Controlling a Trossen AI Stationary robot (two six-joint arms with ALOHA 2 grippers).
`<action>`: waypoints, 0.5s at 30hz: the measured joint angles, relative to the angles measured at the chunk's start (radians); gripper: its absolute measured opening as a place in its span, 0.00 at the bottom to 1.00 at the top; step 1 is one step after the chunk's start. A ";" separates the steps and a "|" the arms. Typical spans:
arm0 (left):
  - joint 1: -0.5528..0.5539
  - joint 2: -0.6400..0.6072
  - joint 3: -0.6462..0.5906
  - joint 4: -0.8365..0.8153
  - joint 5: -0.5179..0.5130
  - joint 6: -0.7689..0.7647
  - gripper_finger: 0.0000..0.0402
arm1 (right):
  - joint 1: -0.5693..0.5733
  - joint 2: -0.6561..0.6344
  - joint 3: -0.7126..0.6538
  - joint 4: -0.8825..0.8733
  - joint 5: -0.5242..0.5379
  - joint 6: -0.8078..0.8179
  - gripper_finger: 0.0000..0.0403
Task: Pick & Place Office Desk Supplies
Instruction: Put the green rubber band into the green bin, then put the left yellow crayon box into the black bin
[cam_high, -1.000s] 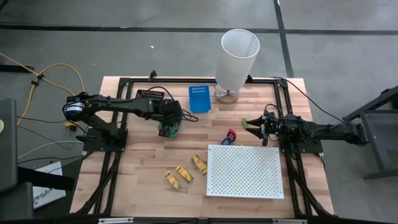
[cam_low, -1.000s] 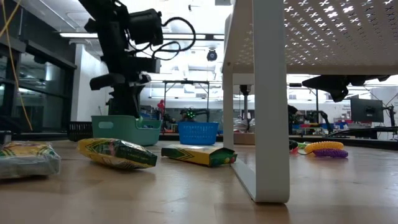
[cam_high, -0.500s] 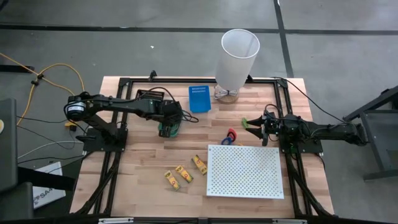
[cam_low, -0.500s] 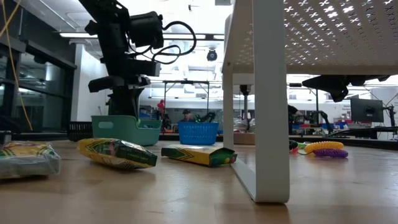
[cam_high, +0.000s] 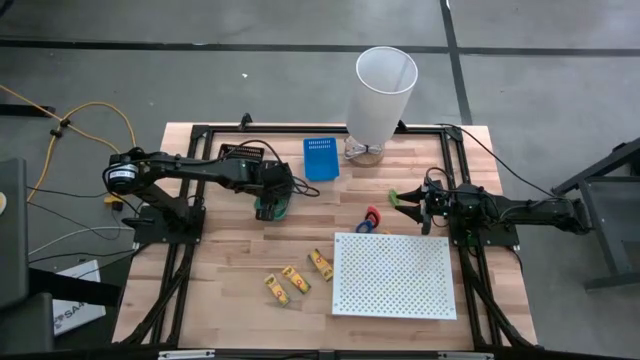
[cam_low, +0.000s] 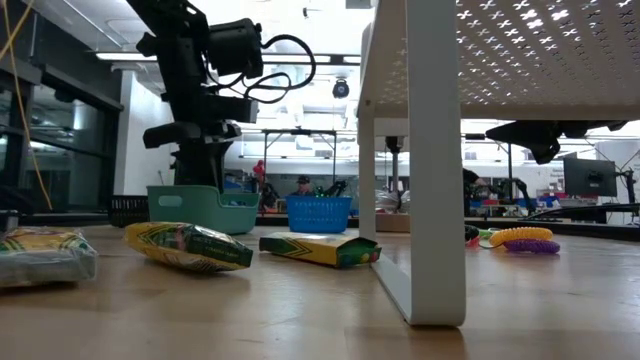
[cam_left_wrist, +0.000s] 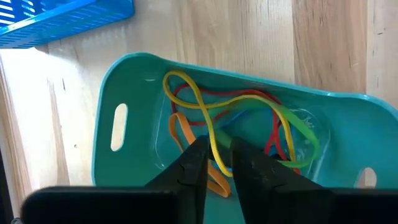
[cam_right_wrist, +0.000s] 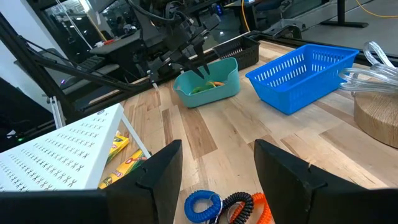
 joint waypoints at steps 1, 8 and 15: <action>0.000 0.000 0.000 0.000 0.000 0.000 0.17 | 0.000 0.000 0.000 0.000 0.000 0.000 0.47; 0.000 0.000 0.000 0.000 -0.001 -0.003 0.21 | 0.000 0.000 0.000 0.000 0.000 0.000 0.47; 0.000 0.000 0.000 0.000 -0.002 -0.003 0.21 | 0.000 0.000 0.000 0.000 0.000 0.000 0.47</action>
